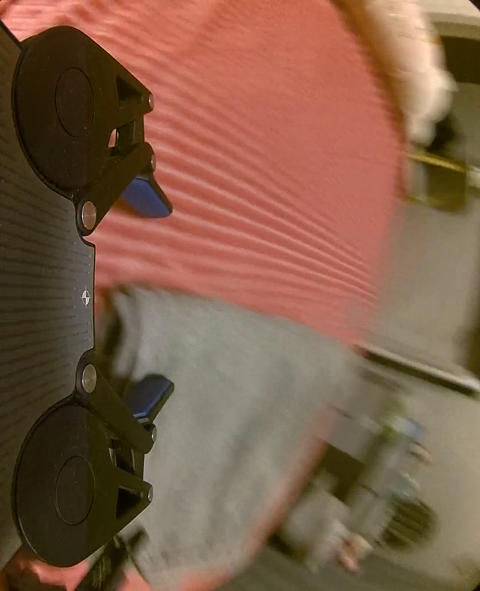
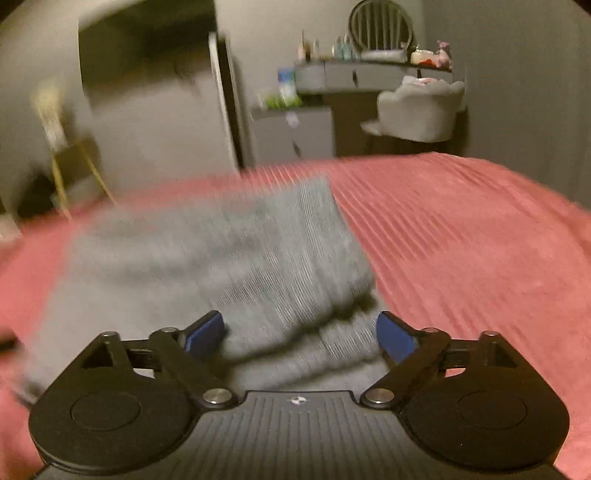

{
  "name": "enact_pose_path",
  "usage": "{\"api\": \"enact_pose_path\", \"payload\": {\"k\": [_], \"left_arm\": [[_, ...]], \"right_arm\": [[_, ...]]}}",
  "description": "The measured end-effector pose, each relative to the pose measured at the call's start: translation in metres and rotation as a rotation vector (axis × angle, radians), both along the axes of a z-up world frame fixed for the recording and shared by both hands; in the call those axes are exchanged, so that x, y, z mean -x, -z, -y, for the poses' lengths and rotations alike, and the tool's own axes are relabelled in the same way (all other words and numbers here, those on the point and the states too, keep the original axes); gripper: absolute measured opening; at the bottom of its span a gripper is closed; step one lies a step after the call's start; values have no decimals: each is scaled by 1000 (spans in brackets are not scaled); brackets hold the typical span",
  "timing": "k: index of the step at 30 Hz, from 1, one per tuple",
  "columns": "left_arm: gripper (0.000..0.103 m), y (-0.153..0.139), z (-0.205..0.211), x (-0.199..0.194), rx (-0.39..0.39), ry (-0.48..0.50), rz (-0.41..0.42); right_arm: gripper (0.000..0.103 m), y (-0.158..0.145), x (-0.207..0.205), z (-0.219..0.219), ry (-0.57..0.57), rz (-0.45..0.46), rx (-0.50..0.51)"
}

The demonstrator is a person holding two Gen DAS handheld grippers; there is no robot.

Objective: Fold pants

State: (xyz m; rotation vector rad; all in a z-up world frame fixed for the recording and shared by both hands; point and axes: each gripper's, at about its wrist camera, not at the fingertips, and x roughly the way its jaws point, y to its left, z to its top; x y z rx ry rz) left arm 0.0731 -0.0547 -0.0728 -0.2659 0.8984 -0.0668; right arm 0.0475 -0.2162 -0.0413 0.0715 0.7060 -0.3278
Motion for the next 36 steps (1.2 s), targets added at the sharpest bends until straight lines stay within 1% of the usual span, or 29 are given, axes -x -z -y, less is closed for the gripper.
{"api": "enact_pose_path", "payload": {"k": [1, 2, 3, 5, 8, 10, 11, 12, 13, 15, 17, 18, 19, 20, 21, 22, 23, 25, 26, 27, 28, 31, 32, 33, 35, 36], "left_arm": [[99, 2, -4, -2, 31, -7, -18], [99, 0, -7, -2, 44, -7, -13], [99, -1, -7, -3, 36, 1, -22], [99, -1, -3, -2, 10, 10, -23], [99, -2, 4, -2, -40, 22, -35], [98, -3, 6, -1, -46, 17, -34], [94, -5, 5, 2, -35, 11, -24], [91, -6, 3, 8, -15, 9, -10], [89, -9, 1, 11, 4, 4, 5], [88, -14, -2, 18, 23, -23, 43], [89, -19, -6, 25, 30, -57, 85], [90, -20, -9, 26, 45, -69, 98], [91, -20, -12, 25, 58, -74, 96], [91, -19, -14, 25, 70, -79, 88], [91, -17, -16, 24, 84, -85, 79], [91, -17, -18, 23, 94, -91, 74], [91, -16, -20, 22, 101, -97, 76], [91, -15, -19, 21, 104, -93, 89], [92, -15, -19, 23, 100, -87, 91], [92, -14, -16, 23, 92, -79, 88], [92, -13, -13, 23, 83, -72, 83], [92, -10, -8, 21, 73, -62, 70], [92, -9, -8, 20, 75, -62, 67], [92, -8, -8, 19, 75, -62, 64], [93, -6, -6, 16, 71, -63, 51], [93, -5, -6, 13, 71, -65, 48]], "right_arm": [[97, 2, 6, -1, -20, 11, 14], [97, 2, 9, 0, -32, 7, 17], [98, 1, 12, 4, -36, -4, 11], [99, -1, 15, 16, -33, -20, -34], [99, -1, 23, 29, 0, -35, -91], [99, 4, 27, 34, 46, -85, -69], [99, 6, 31, 39, 65, -99, -86], [95, 5, 35, 44, 85, -105, -124], [94, -1, 40, 49, 80, -73, -189], [94, -12, 51, 58, 47, 39, -369], [94, -16, 51, 69, 37, 82, -548], [93, -16, 48, 74, 35, 97, -635], [93, -15, 43, 78, 37, 108, -714], [93, -14, 38, 83, 63, 110, -766], [93, -12, 34, 89, 108, 108, -792], [93, -9, 29, 95, 158, 97, -798], [91, -6, 24, 100, 209, 82, -798], [88, 3, 20, 107, 227, 106, -873], [83, 6, 20, 108, 234, 110, -888], [62, 8, 19, 105, 231, 113, -879], [55, 10, 17, 104, 211, 114, -875], [56, 16, 28, 107, 193, 173, -901], [62, 20, 30, 108, 197, 190, -920], [65, 26, 33, 110, 208, 203, -948], [68, 33, 27, 113, 233, 224, -993], [67, 30, 22, 110, 236, 222, -989]]}}
